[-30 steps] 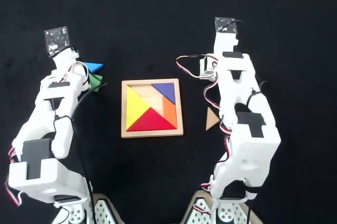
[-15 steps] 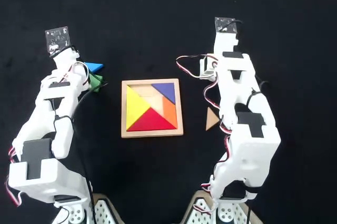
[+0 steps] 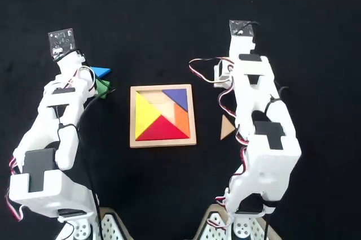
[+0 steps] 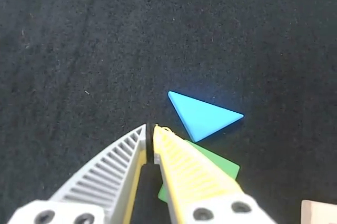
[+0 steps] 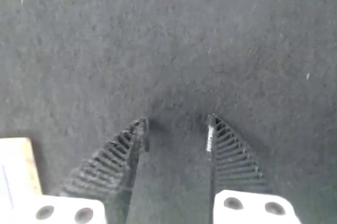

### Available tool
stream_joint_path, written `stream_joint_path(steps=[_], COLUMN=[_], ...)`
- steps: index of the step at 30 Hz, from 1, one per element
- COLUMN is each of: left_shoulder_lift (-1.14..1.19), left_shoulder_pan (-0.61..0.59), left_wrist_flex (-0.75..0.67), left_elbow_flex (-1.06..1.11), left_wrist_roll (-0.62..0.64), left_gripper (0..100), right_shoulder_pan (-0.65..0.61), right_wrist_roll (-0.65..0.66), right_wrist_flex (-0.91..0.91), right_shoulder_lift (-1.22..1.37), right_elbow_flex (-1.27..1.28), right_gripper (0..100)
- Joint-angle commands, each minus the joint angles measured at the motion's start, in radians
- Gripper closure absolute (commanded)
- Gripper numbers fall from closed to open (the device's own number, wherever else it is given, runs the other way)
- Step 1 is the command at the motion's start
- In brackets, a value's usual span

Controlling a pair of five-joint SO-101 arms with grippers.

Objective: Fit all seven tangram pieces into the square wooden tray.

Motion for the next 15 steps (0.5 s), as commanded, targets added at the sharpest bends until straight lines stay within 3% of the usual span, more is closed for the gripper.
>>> stream_joint_path(steps=[1, 15], left_shoulder_lift=[-0.005, -0.005], left_shoulder_pan=[0.010, 0.008], left_wrist_flex=[-0.002, -0.002], left_elbow_flex=[-0.059, -0.059], left_wrist_roll=[0.009, 0.009], left_gripper=[96, 96], right_shoulder_pan=[0.034, 0.032], right_wrist_roll=[0.009, 0.011], right_wrist_flex=[0.017, 0.176], right_shoulder_lift=[-0.102, -0.427], right_elbow_flex=[0.001, 0.229], right_gripper=[81.8, 81.8])
